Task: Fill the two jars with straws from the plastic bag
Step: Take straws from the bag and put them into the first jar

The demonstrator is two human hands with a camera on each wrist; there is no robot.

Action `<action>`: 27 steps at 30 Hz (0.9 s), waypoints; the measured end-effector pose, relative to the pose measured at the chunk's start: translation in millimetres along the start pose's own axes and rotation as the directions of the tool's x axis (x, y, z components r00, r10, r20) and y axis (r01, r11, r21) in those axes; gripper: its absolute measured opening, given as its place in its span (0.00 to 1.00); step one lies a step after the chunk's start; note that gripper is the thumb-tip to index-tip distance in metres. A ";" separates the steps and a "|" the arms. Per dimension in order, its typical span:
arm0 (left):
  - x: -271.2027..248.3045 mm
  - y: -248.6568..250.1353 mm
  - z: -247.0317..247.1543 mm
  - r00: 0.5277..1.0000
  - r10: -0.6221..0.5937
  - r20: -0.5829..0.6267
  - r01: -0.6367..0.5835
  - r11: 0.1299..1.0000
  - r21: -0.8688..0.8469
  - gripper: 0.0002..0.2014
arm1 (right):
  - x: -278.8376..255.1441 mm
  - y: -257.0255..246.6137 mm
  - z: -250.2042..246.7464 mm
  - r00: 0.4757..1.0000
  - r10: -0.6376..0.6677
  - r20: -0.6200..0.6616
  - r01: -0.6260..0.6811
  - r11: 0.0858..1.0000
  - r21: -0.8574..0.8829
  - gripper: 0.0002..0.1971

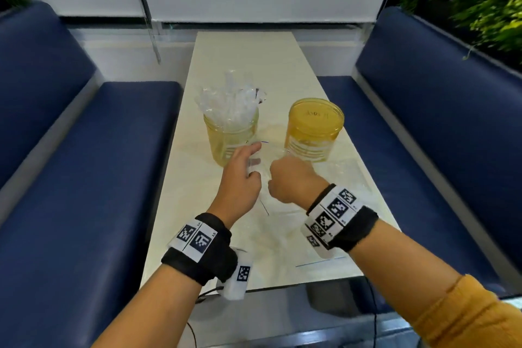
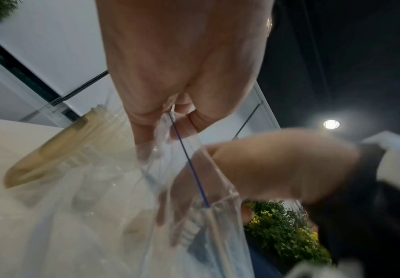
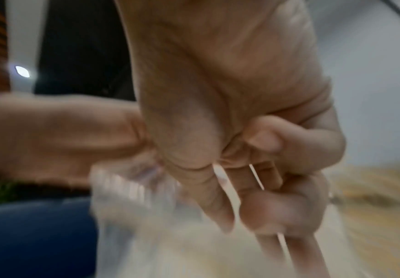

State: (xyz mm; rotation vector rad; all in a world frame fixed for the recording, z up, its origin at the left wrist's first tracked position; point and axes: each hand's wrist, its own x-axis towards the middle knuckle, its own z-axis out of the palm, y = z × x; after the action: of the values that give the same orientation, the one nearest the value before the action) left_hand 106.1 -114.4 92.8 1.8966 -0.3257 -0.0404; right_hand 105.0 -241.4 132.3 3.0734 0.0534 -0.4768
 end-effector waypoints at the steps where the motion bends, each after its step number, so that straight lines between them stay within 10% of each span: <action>1: -0.5 0.2 2.1 1.000 0.006 0.000 -0.006 1.000 -0.005 0.31 | 3.7 2.9 15.5 0.999 0.024 0.035 -0.024 1.000 -0.007 0.17; 15: -10.6 -5.0 0.2 0.999 0.045 0.002 -0.045 0.999 0.025 0.30 | 25.5 13.7 70.1 0.948 0.067 0.312 -0.100 0.991 0.092 0.16; 27: -7.7 -14.2 8.8 0.988 0.132 0.080 -0.153 0.912 0.381 0.36 | -5.3 13.8 1.6 0.996 0.022 0.091 -0.009 0.991 -0.136 0.15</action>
State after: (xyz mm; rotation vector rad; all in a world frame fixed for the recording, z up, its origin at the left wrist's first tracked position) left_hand 100.0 -116.2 75.6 2.2601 -0.5397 0.0776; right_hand 100.0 -255.4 132.7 2.9133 0.0569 -0.5876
